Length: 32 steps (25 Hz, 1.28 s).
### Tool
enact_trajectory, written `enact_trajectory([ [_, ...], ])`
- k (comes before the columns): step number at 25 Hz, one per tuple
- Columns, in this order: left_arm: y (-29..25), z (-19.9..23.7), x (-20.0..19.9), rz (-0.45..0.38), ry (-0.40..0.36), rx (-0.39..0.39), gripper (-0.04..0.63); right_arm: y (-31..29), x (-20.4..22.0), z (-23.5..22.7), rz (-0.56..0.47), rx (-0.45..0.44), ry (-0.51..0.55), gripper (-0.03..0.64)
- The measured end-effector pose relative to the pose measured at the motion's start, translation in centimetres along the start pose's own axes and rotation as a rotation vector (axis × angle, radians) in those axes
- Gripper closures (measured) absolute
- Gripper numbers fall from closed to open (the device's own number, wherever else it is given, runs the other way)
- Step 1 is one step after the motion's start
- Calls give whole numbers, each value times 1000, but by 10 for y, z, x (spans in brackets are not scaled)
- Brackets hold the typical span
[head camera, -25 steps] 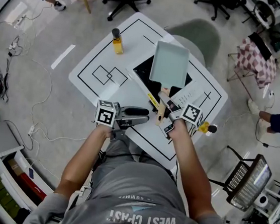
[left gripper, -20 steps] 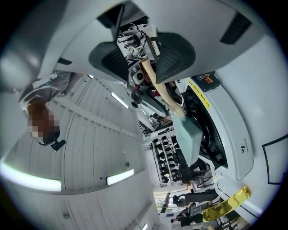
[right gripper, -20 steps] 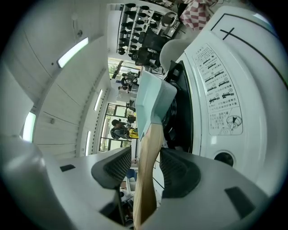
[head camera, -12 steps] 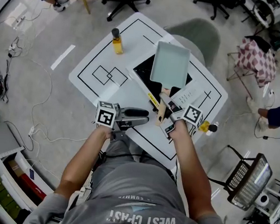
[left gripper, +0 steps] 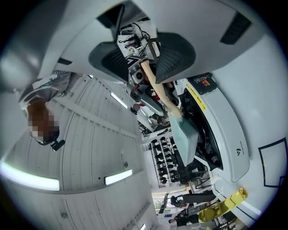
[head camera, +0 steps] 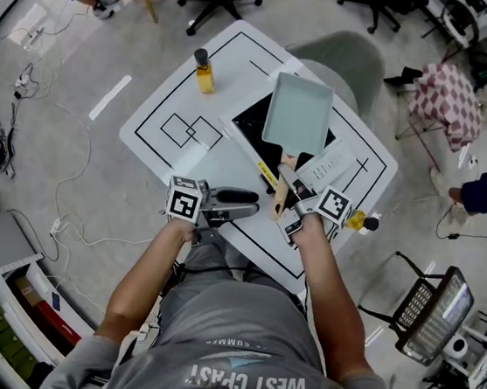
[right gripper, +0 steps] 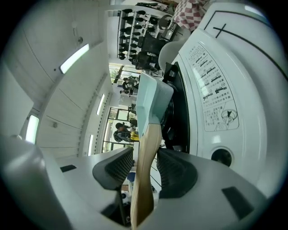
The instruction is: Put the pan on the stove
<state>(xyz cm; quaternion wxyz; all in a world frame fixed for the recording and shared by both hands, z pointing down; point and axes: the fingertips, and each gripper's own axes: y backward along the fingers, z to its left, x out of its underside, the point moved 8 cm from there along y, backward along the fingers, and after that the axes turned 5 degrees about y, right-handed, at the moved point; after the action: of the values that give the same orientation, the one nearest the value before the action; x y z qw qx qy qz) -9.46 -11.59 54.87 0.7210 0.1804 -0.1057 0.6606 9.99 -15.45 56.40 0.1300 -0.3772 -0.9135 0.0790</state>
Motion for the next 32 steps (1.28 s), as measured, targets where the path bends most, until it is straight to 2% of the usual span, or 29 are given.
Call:
enact_trajectory([
  [3,-3,2,2,6,7,4,410,0,-1,3,50,62,54,454],
  [7,-10,4,4,17,18,11,410,-2,-9,4,112,125,116,429],
  [15,-10,15,6,28,29,14,410,-10,-15,3,177,166,167,451],
  [19,-16,14,4,32,33,9,410,-12,-23,-4,166,185,139,485],
  [32,-25,25,2,38,48,10,410,-15,-31,-10,181,168,122,467],
])
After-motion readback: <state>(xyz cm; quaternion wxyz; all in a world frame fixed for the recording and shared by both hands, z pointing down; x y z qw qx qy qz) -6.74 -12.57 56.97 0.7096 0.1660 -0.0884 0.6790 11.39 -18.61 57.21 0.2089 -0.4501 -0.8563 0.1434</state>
